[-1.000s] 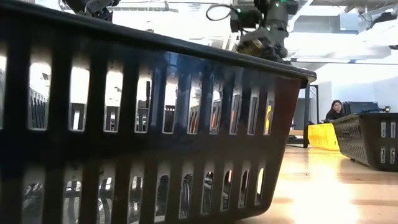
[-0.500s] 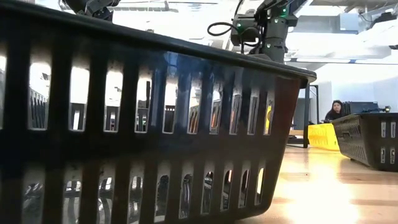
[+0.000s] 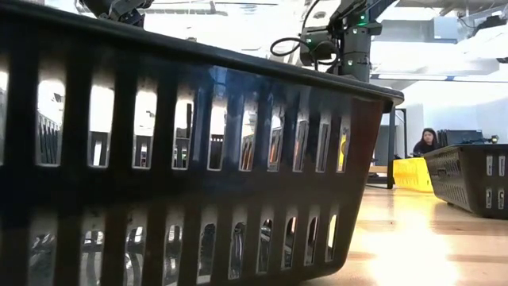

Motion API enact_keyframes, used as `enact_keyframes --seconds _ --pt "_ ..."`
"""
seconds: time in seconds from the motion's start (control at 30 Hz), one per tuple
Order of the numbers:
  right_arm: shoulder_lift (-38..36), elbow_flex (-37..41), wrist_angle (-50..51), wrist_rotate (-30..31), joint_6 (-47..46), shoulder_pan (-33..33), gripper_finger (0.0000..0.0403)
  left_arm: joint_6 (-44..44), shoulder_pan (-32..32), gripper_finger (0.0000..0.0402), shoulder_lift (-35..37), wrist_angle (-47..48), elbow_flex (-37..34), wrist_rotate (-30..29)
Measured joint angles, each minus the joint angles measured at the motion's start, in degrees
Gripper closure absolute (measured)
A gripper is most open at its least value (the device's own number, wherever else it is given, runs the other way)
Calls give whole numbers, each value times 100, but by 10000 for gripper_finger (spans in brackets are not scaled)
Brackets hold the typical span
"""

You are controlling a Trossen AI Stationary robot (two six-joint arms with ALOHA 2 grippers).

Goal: Stack baskets on shelf by color
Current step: Stack the left yellow bin on top of the other yellow bin on the shelf, then adjust the orange bin

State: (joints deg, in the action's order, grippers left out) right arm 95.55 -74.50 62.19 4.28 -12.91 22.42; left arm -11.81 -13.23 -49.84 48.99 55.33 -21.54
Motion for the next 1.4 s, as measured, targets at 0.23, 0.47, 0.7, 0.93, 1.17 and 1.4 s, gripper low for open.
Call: enact_keyframes --seconds 0.23,0.47,0.7,0.93,1.17,1.4 --pt "0 0 -4 87 230 170 403 -2 0 255 0 -1 0 -3" --pt "-198 -42 155 -9 70 98 403 -4 1 255 0 0 0 -8" --pt "-883 -637 189 47 -499 -377 403 -26 2 255 0 0 0 -11" --pt "-1670 -1083 21 795 -764 -668 402 -26 0 255 0 -4 0 -11" --pt "-1817 -1086 -1568 553 19 -445 400 7 2 255 0 -9 0 -9" --pt "-748 -1140 -2979 -1131 791 131 401 -91 0 255 0 -9 0 -4"
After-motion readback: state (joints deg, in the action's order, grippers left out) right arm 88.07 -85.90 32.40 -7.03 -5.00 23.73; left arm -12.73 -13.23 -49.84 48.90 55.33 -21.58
